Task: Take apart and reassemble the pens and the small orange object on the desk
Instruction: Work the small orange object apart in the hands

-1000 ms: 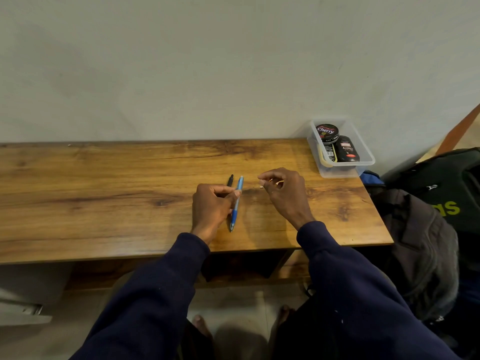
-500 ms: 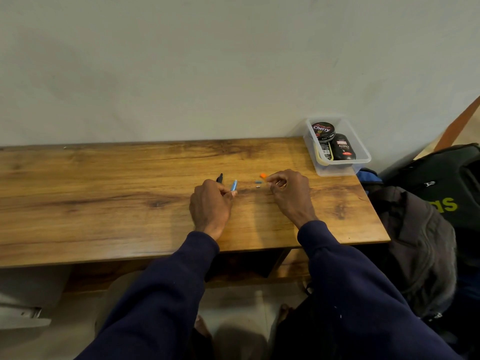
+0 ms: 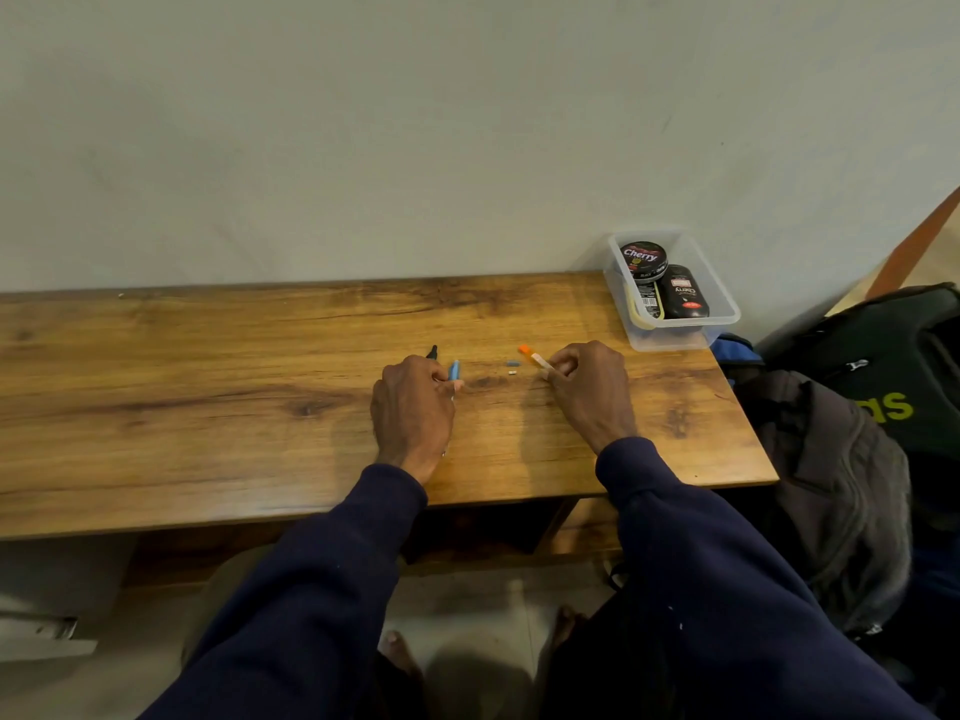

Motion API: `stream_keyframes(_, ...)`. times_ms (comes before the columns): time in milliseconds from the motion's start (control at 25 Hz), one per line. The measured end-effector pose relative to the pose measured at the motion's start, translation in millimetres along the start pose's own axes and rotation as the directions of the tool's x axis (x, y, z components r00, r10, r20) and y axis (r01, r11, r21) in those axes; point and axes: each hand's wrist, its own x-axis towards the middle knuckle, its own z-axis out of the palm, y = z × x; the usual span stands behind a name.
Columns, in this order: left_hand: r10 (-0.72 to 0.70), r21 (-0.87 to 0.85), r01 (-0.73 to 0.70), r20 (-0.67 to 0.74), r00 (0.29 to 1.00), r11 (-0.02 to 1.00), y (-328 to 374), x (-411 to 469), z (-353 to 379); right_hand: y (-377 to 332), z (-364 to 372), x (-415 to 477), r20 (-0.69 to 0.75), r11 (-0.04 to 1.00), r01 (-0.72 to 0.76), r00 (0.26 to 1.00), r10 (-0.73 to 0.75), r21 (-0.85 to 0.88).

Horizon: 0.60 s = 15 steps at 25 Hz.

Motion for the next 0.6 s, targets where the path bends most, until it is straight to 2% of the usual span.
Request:
stream_keyframes(200, 0.065, -0.04, -0.068, -0.058, 0.996, 0.997, -6.1, -7.1, -2.5, -2.8, -2.0, -5.3, -0.041, 1.0, -0.014, 0.999, 0.014, -0.003)
stream_keyframes(360, 0.087, -0.09, -0.094, -0.079, 0.993, 0.992, -10.5, -8.9, -6.1, -8.5, -5.0, -11.4, -0.062, 0.995, -0.016, 0.998, 0.023, 0.102)
stream_keyframes(520, 0.053, -0.29, -0.073, -0.078, 0.996, 0.954, -8.7, -12.8, -14.9, -18.1, -5.5, -19.4, -0.017, 0.965, 0.0, 1.0, 0.005, 0.261)
stream_keyframes(600, -0.027, -0.505, 0.01, -0.026, 0.999, 0.863, -2.8, -13.8, -19.8, -22.4, -5.4, -23.8, -0.015, 0.949, 0.031, 0.999, -0.028, 0.315)
